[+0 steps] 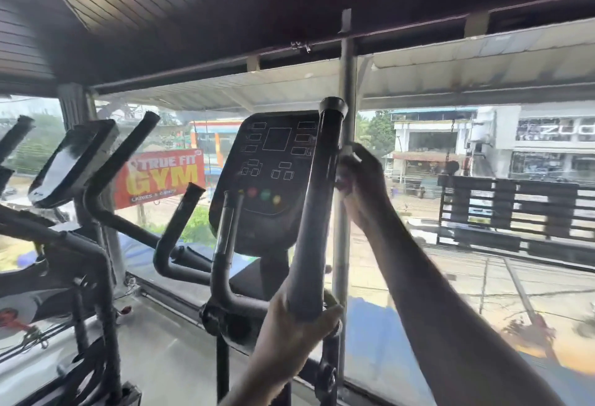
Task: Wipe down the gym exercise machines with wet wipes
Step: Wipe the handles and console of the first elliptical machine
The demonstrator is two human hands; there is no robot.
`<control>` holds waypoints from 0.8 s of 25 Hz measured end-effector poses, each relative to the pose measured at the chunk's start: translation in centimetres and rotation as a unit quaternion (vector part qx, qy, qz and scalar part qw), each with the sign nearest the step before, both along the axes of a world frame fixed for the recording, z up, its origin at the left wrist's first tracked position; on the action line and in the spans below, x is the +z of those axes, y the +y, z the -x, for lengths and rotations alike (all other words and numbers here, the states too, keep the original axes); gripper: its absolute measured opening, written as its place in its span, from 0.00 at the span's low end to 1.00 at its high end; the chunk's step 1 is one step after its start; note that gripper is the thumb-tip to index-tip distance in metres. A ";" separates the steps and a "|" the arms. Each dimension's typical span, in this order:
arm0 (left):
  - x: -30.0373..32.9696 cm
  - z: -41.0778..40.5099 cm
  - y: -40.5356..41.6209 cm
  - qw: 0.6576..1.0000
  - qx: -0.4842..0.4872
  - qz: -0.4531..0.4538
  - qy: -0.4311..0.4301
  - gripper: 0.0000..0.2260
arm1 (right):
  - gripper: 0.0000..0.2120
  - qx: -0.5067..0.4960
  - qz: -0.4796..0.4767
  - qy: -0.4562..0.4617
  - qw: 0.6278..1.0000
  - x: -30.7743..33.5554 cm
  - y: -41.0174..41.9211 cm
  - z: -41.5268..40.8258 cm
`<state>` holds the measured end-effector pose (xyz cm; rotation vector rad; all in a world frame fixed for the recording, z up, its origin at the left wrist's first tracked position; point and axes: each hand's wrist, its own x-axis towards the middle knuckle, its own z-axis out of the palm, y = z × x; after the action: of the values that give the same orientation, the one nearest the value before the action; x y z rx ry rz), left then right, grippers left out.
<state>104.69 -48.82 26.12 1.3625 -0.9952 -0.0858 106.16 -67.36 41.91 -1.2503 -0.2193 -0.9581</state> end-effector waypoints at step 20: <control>-1.7 -4.8 -1.2 0.982 -0.138 -0.123 -0.039 0.08 | 0.16 -0.381 0.835 0.221 0.330 8.7 8.2 6.9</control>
<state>109.53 -50.04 24.44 1.4502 -1.2692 -0.3763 99.24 -59.14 50.63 -3.8242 -0.0972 -0.8565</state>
